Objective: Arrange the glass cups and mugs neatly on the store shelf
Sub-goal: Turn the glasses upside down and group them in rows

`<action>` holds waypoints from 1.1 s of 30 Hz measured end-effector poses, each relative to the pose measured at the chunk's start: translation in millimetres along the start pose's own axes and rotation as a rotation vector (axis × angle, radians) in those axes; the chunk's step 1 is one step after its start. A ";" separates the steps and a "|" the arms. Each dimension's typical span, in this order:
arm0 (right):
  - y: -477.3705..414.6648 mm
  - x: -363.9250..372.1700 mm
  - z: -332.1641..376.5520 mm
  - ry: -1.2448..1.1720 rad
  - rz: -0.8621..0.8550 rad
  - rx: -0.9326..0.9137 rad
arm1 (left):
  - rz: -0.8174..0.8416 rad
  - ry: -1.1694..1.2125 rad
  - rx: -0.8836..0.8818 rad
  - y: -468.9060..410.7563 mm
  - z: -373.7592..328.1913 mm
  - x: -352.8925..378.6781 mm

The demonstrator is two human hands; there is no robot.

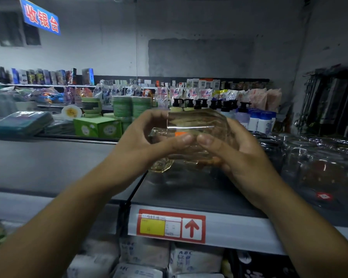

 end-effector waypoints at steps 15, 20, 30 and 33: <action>-54.8 -9.1 58.0 1.111 0.044 -0.045 | 0.103 -0.862 0.070 -23.0 55.0 -48.9; -73.7 -4.2 52.9 1.247 0.131 0.012 | 0.052 -0.739 -0.003 -15.7 73.7 -50.1; -87.4 6.7 31.9 1.366 0.196 0.076 | 0.037 -0.672 0.093 -5.3 80.9 -49.9; -86.2 5.2 28.1 1.364 0.210 0.077 | 0.030 -0.665 0.103 -5.0 80.3 -49.2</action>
Point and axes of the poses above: each hand's wrist, its own y-axis away from the middle knuckle, its own x-axis out of the palm, z = x × y, the point moved 2 cm from there along -y, towards the middle knuckle, and after that the axes turned 10 degrees about x, right-handed, at the moved point
